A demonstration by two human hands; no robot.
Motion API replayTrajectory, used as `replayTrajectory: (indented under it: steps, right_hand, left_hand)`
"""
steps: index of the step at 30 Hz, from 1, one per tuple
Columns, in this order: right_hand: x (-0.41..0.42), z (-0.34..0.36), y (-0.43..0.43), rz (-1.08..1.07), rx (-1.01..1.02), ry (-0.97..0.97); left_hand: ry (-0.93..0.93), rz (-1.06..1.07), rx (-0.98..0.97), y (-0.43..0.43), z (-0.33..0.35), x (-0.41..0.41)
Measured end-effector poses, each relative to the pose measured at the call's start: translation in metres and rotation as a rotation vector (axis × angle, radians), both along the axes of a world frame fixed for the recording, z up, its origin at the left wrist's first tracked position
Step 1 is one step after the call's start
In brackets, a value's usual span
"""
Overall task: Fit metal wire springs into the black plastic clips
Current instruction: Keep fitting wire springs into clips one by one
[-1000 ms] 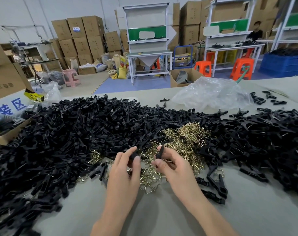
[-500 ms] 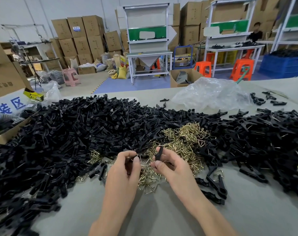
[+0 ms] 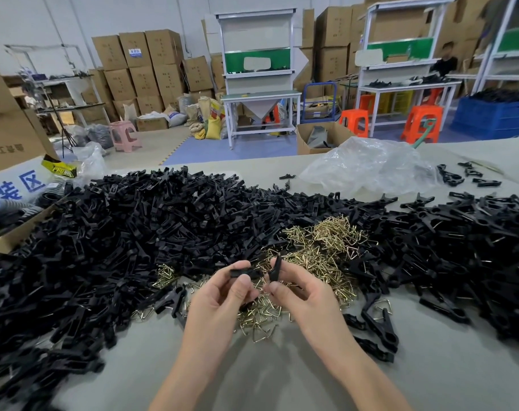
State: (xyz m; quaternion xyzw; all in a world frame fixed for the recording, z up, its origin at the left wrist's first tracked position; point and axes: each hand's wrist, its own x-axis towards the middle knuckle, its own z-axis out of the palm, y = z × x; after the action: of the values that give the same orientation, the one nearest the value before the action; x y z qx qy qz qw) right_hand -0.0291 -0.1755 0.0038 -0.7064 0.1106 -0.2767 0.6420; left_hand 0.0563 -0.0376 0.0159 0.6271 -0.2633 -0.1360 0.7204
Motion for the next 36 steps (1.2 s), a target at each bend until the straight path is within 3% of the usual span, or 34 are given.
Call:
replayTrajectory:
  steps: [9,15,21,36]
  right_hand:
    - [-0.0039,0.0049,0.0001,0.025,0.005,0.020]
    - [-0.0021,0.0057,0.0037,0.057,0.029,0.039]
    - [-0.0038,0.0056,0.0031,0.059,0.045,0.022]
    - [-0.0029,0.0054,0.0040,0.036,0.072,0.016]
  left_hand:
    - [-0.033,0.106,0.047,-0.0040,0.0019,-0.0041]
    - [-0.014,0.051,0.041,-0.0046,0.0020,-0.0012]
    - [0.120,-0.049,-0.024,-0.0035,0.0010,-0.0027]
    - [-0.100,-0.023,0.062,-0.0059,0.0020,-0.0072]
